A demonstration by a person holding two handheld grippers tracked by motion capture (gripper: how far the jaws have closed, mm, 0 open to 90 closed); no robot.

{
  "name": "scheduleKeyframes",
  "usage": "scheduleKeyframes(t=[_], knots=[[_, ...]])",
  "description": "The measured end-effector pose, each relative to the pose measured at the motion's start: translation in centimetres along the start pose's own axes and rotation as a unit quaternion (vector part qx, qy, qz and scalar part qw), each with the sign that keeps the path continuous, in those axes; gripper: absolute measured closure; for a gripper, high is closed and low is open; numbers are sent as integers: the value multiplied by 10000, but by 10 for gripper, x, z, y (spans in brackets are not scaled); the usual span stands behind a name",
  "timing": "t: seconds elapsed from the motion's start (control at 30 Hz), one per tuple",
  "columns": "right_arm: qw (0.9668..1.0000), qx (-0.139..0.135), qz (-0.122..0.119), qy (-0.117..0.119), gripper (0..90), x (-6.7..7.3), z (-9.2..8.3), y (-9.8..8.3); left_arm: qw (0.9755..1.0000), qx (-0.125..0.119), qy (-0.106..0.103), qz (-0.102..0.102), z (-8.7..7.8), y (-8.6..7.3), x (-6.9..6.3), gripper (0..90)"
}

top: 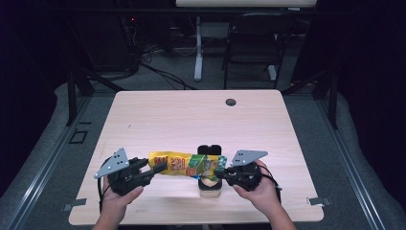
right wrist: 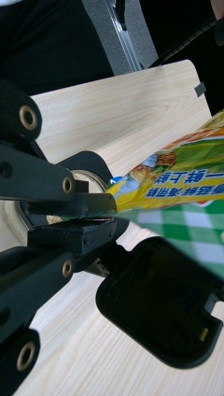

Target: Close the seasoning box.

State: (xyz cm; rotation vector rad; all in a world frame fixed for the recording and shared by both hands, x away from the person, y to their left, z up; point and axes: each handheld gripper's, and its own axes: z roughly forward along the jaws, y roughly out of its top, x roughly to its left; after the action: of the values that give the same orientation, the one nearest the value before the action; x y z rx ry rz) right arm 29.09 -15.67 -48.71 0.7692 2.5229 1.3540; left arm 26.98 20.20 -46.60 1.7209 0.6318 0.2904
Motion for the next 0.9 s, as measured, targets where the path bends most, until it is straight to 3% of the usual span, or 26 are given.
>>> scheduleKeyframes(t=[0.4, 0.43, 0.53, 0.9], knots=[[10000, -54, -8, 80, 864, 1, 1, 1, 9998, 172, 55, -100, -3, -14, 7, 660], [10000, -58, -2, 79, 868, 1, 1, 1, 9997, 166, 151, -120, -3, -15, 7, 659], [10000, -41, -37, 80, 879, 2, 1, 1, 9997, 216, 41, -141, -3, -18, 9, 658], [9999, -114, -61, 39, 890, 3, 0, 2, 9994, 239, 102, -235, -3, -26, 11, 655]])
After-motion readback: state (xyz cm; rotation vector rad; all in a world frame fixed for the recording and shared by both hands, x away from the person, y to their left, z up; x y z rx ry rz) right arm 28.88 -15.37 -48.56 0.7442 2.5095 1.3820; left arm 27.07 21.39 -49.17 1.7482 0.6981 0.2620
